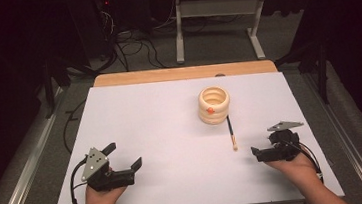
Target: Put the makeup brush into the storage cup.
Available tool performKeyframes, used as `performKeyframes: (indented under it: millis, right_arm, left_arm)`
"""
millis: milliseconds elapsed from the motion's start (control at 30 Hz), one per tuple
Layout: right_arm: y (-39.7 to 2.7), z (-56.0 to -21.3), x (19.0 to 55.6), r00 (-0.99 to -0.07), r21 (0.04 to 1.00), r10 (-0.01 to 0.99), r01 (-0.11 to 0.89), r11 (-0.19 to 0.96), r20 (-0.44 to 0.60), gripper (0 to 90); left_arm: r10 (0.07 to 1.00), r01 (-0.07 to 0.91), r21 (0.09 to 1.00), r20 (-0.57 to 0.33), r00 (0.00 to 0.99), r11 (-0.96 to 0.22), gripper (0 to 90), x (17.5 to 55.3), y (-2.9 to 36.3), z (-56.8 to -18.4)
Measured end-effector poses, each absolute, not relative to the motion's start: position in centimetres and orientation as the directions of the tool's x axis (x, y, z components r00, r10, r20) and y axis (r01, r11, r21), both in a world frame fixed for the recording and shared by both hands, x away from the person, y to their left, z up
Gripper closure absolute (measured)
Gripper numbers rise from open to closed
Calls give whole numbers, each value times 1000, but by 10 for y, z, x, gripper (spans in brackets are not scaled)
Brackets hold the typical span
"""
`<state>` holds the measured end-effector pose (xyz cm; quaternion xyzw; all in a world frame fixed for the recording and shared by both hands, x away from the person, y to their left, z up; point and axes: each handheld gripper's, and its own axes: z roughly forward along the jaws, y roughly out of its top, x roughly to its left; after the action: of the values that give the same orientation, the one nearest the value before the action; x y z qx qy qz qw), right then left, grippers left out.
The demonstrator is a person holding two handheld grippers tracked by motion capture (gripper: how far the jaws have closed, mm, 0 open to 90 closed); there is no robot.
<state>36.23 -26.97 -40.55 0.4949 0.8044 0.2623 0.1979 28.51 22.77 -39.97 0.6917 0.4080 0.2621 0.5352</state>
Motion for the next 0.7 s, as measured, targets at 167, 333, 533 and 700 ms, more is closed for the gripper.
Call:
performKeyframes:
  millis: [167,333,533,700]
  right_arm:
    - [-268,-403,363,-444,559,894,725,403,-69,33]
    - [-270,-399,364,-440,539,896,740,403,-65,39]
    - [-271,-394,364,-455,496,888,758,424,-64,48]
    - [-268,-391,366,-467,460,880,767,448,-79,54]
  left_arm:
    - [842,277,956,-70,535,-97,6,284,226,-399]
    - [840,277,956,-70,538,-98,6,284,225,-399]
    - [839,278,956,-71,540,-98,6,284,225,-399]
    - [838,277,955,-68,542,-102,6,284,224,-399]
